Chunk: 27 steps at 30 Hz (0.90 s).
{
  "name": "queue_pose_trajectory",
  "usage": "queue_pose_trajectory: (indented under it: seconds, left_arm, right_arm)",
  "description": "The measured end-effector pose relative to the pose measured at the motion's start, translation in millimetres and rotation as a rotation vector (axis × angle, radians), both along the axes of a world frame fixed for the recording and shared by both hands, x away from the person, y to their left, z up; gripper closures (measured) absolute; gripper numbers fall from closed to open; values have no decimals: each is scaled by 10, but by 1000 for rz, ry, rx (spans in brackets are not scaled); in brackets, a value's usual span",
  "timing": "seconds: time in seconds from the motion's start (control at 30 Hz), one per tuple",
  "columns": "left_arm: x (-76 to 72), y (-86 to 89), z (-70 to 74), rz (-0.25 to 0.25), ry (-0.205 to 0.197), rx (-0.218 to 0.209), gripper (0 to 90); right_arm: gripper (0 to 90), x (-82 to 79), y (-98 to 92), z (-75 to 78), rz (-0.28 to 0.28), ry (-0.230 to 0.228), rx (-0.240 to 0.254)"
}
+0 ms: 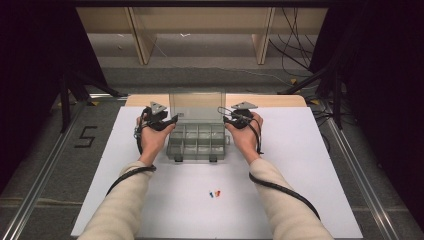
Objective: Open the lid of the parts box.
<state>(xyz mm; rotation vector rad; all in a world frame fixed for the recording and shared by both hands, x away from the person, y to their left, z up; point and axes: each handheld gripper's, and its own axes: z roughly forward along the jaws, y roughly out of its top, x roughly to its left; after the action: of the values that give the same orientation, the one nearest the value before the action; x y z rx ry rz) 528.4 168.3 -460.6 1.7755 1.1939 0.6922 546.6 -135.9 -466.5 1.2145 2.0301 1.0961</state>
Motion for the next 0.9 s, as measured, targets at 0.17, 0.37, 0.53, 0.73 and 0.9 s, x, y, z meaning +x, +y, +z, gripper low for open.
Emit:
queue_pose_trajectory:
  seconds: [0.17,0.37,0.53,0.73,0.9]
  left_arm:
    - [-92,-16,42,-28,-8,-42,334]
    - [-352,-53,98,-87,7,-56,170]
    - [-619,-23,124,-134,18,-60,141]
    - [-913,17,149,-165,18,-44,113]
    - [-1141,41,194,-194,7,-31,113]
  right_arm:
    - [421,-56,-31,-17,24,48,16]
    - [288,-241,-107,-7,102,37,31]
    - [262,-463,-166,37,167,30,45]
    - [256,-738,-256,95,214,28,89]
    - [258,-985,-326,164,268,-6,122]
